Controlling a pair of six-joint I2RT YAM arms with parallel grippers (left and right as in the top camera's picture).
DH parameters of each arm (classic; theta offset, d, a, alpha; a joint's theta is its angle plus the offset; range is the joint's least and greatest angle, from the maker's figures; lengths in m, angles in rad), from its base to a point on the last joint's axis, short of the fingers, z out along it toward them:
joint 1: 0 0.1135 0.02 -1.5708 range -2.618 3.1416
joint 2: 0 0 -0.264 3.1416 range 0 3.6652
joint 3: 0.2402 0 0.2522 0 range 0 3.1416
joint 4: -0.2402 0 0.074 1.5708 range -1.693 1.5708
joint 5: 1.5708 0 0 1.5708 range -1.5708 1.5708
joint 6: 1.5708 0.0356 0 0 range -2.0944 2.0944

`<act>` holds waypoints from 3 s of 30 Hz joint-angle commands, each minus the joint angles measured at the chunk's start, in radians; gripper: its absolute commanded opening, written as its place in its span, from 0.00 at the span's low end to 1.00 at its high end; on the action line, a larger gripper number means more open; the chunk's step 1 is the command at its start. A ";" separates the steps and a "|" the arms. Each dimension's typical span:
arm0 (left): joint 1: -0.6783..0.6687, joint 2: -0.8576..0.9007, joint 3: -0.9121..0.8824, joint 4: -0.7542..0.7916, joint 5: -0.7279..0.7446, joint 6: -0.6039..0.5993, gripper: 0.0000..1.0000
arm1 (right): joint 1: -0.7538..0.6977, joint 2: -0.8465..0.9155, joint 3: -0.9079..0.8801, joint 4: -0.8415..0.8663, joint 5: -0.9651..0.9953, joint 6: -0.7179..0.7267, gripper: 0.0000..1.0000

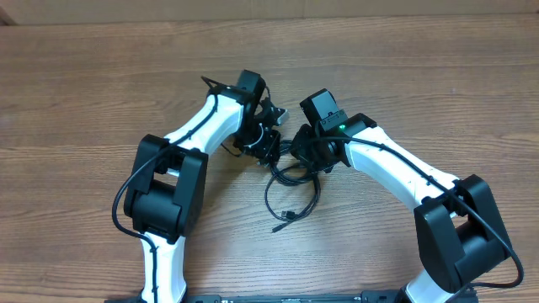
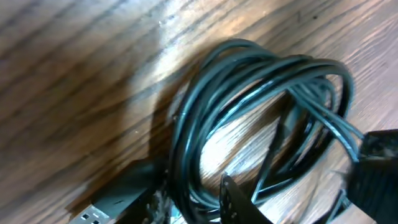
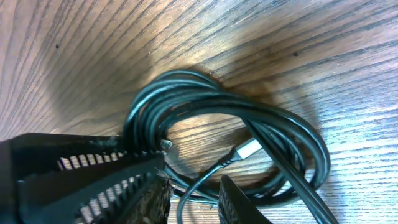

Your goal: Untangle cables

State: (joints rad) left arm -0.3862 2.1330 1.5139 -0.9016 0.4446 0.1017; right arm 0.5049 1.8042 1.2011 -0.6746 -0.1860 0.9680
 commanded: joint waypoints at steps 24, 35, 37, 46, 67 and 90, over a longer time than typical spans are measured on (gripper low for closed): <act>-0.035 0.003 -0.031 0.038 -0.031 -0.095 0.04 | 0.005 0.000 -0.111 0.126 -0.032 0.084 0.40; 0.023 -0.003 0.047 -0.010 0.167 0.021 0.04 | 0.005 0.000 -0.123 0.185 -0.041 0.155 0.32; 0.031 -0.003 0.047 -0.022 0.209 0.072 0.04 | 0.005 0.000 -0.123 0.182 -0.031 0.154 0.32; 0.063 -0.003 0.047 -0.043 0.379 0.180 0.04 | 0.005 0.000 -0.124 0.204 0.005 0.185 0.32; 0.066 -0.003 0.047 -0.043 0.349 0.190 0.04 | -0.117 -0.016 -0.120 0.204 -0.324 -0.005 0.37; 0.065 -0.003 0.047 -0.040 0.361 0.182 0.04 | -0.058 -0.016 -0.120 0.281 -0.021 0.248 0.36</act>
State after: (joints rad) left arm -0.3180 2.1269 1.5402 -0.9344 0.7708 0.2657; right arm 0.4400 1.8050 1.0843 -0.4191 -0.2695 1.1839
